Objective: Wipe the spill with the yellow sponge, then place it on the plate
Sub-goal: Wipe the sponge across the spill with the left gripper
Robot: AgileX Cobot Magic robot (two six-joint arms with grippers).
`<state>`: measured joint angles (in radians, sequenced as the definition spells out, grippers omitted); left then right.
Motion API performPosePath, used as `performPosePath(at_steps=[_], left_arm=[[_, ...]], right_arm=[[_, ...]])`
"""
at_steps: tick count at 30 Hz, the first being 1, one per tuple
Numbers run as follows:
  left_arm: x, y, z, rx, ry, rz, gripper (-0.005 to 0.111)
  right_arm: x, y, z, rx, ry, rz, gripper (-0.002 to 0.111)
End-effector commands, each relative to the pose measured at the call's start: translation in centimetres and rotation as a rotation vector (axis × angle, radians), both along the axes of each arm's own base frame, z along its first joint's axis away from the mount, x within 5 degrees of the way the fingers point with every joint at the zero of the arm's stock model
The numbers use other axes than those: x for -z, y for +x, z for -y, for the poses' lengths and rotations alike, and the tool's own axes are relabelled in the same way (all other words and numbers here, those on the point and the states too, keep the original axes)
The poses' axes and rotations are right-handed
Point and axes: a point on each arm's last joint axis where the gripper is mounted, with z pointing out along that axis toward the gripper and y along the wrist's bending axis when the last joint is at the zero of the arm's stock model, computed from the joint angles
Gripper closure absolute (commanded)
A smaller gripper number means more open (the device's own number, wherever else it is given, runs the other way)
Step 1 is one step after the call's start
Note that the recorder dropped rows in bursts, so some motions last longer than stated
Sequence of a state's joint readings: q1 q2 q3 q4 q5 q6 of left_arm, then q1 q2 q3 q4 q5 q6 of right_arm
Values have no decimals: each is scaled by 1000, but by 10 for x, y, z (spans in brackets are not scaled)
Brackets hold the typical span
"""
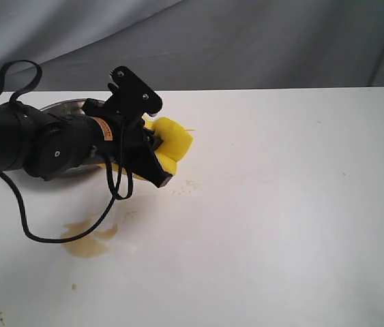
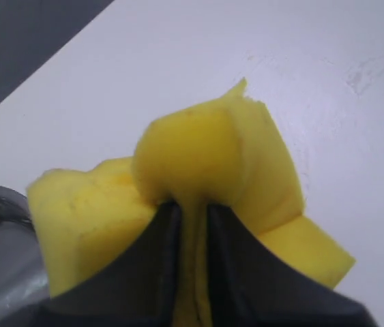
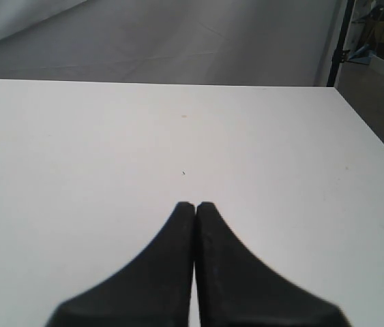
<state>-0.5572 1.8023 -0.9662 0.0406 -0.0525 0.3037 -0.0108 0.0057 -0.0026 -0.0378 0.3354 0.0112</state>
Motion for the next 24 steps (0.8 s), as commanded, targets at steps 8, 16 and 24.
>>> performPosePath(at_steps=[8, 16, 24], left_arm=[[13, 13, 44, 138, 30, 71, 107], [53, 43, 63, 129, 111, -34, 107], [78, 42, 60, 118, 237, -195, 107]], right_arm=[[0, 0, 0, -4, 0, 5, 108], [0, 0, 0, -4, 0, 5, 108], [0, 0, 0, -4, 0, 5, 108]])
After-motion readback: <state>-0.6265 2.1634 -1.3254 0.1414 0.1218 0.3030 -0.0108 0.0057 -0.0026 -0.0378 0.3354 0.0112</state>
